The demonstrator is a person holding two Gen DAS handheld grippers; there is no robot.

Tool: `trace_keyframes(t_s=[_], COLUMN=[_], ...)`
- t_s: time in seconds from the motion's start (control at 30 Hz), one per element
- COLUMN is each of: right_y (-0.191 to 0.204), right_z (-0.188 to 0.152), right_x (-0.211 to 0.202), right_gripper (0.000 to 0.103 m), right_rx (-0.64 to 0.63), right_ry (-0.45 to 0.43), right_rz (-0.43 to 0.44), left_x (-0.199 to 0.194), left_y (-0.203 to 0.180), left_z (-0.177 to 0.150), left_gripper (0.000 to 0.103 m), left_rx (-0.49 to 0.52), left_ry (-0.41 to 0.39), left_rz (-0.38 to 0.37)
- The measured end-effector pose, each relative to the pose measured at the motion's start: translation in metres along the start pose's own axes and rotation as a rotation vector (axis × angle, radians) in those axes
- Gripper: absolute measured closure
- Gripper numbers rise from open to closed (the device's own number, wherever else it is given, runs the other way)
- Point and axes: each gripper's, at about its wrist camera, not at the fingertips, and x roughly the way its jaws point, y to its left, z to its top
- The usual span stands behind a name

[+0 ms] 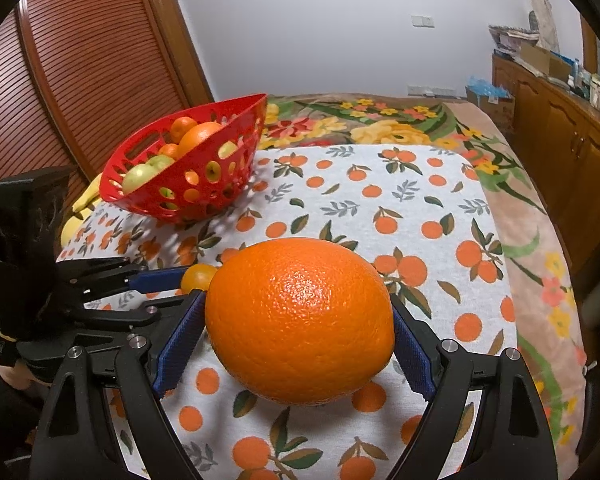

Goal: Organize fruits
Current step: 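Lift the large orange with the right gripper while the left gripper grasps a small tangerine, then carry the tangerine into the basket with the left gripper while the right carries the orange over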

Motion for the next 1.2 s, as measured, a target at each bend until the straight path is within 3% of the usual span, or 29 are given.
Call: trace_keyframes(t_s=[0.3, 0.7, 1.2], right_y=[0.025, 0.069, 0.103], right_z=[0.016, 0.044, 0.081], right_x=[-0.012, -0.017, 0.003], right_gripper=[0.014, 0.014, 0.014], right_rx=[-0.046, -0.115, -0.161], right_ry=[-0.042, -0.094, -0.101], right_rz=[0.024, 0.084, 0.166], left_x=[-0.051, -0.109, -0.118], left_y=[0.015, 0.050, 0.116], left_z=[-0.001, 0.008, 0.026], left_gripper=[0.071, 0.071, 0.070], left_rx=[-0.016, -0.034, -0.081], left_ry=[-0.083, -0.186, -0.195], left_rz=[0.011, 0.090, 0.181])
